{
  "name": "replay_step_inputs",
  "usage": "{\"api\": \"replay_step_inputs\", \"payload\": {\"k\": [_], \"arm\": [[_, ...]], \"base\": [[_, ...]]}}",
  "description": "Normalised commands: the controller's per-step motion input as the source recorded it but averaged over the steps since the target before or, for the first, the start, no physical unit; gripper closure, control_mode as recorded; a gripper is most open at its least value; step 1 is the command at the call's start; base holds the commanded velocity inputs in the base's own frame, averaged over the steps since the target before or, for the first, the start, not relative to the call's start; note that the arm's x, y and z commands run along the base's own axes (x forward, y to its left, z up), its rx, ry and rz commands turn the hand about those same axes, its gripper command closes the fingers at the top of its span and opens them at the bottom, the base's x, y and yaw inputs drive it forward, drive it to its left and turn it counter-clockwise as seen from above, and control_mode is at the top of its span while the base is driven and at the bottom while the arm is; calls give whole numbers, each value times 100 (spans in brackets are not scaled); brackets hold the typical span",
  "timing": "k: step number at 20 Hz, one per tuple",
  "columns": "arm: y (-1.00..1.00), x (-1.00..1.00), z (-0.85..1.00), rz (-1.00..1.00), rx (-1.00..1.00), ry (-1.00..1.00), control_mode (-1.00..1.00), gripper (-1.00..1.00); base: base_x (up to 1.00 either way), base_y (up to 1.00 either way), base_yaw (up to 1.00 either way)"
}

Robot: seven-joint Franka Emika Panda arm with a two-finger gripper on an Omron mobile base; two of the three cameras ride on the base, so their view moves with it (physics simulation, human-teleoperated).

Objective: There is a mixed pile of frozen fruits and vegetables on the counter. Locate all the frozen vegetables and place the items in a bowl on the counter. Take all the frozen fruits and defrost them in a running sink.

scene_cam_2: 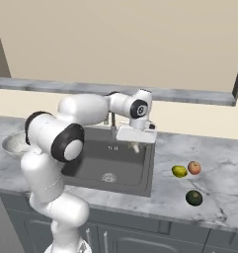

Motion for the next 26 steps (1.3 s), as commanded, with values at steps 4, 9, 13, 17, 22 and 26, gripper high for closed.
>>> {"api": "replay_step_inputs", "payload": {"k": [4, 9, 13, 17, 22, 26], "arm": [[77, -43, 20, 4, 0, 0, -100, 100], [84, -38, 15, 3, 0, 0, -100, 100], [90, -32, 19, 3, 0, 0, -100, 100], [94, -16, 3, 6, 2, -8, -100, 100], [92, 3, -1, 3, 1, -8, -100, 100], [96, 23, -7, 0, -2, -5, -100, 100]], "base": [[0, 0, 0], [0, 0, 0], [0, 0, 0], [0, 0, 0], [0, 0, 0], [0, 0, 0]]}}
